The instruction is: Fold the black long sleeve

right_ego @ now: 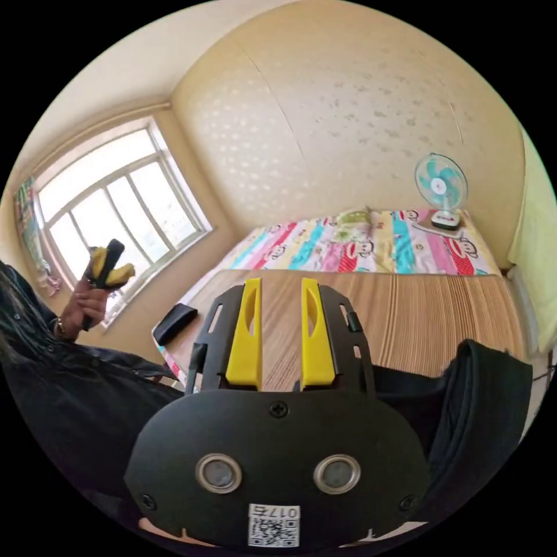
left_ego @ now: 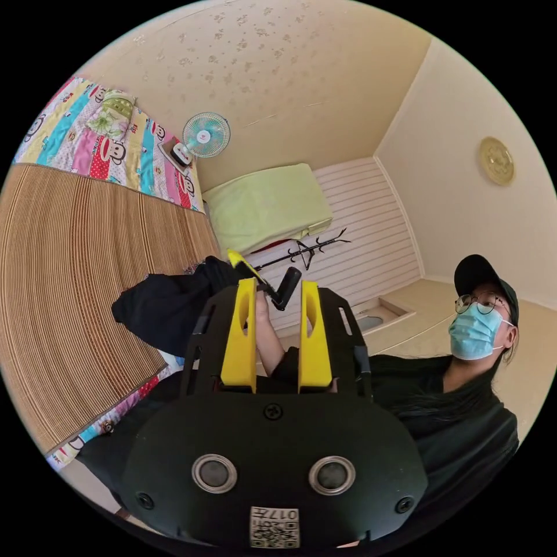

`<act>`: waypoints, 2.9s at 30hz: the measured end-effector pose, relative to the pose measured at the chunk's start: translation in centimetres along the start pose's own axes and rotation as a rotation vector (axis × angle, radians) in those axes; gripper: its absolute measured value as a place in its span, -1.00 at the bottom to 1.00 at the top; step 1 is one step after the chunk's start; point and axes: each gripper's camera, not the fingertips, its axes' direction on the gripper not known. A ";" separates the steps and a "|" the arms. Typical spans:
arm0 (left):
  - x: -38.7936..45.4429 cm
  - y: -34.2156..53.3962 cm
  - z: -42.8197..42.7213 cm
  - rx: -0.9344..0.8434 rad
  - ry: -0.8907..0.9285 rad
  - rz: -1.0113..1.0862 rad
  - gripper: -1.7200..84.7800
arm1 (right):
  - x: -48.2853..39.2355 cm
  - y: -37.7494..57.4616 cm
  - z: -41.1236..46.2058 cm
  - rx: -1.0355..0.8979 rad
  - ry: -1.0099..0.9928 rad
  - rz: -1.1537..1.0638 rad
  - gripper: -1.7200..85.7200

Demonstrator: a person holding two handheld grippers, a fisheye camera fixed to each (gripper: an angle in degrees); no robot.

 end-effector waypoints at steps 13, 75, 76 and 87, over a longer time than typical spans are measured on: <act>-5.0 -0.4 -6.0 0.103 -0.114 -0.203 -0.70 | 6.9 10.3 -2.4 0.227 -0.723 0.204 -0.88; 7.2 2.3 2.0 -0.368 0.450 0.151 -0.55 | -24.5 1.2 -7.0 0.243 -0.682 -0.638 -0.91; 7.5 3.0 2.5 -0.342 0.376 0.126 -0.60 | -24.9 1.0 -6.3 0.237 -0.647 -0.607 -0.91; 13.3 8.9 1.5 -0.224 0.449 0.468 -0.97 | -23.5 1.3 -6.7 0.308 -1.029 -0.699 -0.91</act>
